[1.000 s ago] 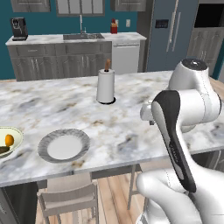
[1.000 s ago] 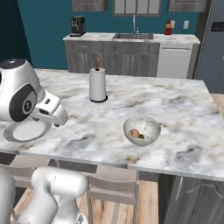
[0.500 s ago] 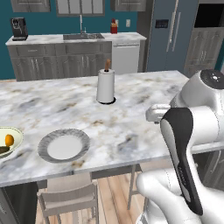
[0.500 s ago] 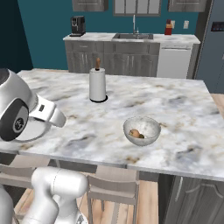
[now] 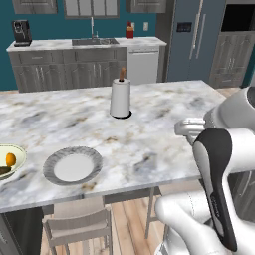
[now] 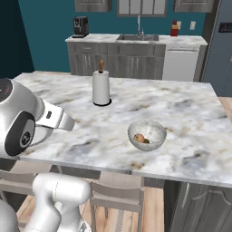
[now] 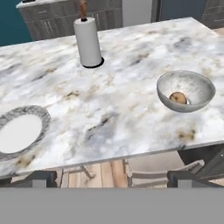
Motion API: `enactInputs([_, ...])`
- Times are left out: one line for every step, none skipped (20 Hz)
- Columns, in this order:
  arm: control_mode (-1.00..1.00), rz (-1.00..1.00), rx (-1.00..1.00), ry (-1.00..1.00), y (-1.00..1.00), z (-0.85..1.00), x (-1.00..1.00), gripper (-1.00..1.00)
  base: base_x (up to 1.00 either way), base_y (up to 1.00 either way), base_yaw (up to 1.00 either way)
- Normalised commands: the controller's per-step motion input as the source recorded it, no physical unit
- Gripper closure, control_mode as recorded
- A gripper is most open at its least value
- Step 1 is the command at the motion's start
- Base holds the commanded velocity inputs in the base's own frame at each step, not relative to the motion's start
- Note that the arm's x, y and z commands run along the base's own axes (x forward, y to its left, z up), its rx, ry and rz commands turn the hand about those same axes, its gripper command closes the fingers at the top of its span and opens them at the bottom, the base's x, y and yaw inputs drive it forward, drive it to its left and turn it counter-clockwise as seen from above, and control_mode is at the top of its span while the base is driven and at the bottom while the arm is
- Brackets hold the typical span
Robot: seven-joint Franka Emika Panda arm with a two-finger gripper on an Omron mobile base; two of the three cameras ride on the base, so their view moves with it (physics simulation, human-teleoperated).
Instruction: Take the fruits from the plate on the dining counter and place two fruits in each bowl.
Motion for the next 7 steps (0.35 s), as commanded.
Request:
enactInputs([-1.00, 0.00, 0.00, -0.07, -0.03, 0.17, 0.00, -1.00, 0.00, 0.00, 0.00])
enactInputs([-1.00, 0.00, 0.00, -0.09, -0.05, 0.19, 0.00, -1.00, 0.00, 0.00, 0.00])
enactInputs([-1.00, 0.00, 0.00, -0.10, -0.01, 0.19, 0.00, -1.00, 0.00, 0.00, 0.00])
enactInputs([-1.00, 0.00, 0.00, -0.11, -0.01, 0.18, 0.00, -1.00, 0.00, 0.00, 0.00])
enactInputs([-1.00, 0.00, 0.00, -0.11, -0.01, 0.16, 0.00, -1.00, 0.00, 0.00, 0.00])
enactInputs([-1.00, 0.00, 0.00, -0.16, -0.04, 0.21, 0.00, -1.00, 0.00, 0.00, 0.00])
enactInputs([-1.00, 0.00, 0.00, -0.18, -0.09, 0.23, 0.00, -1.00, 0.00, 0.00, 0.00])
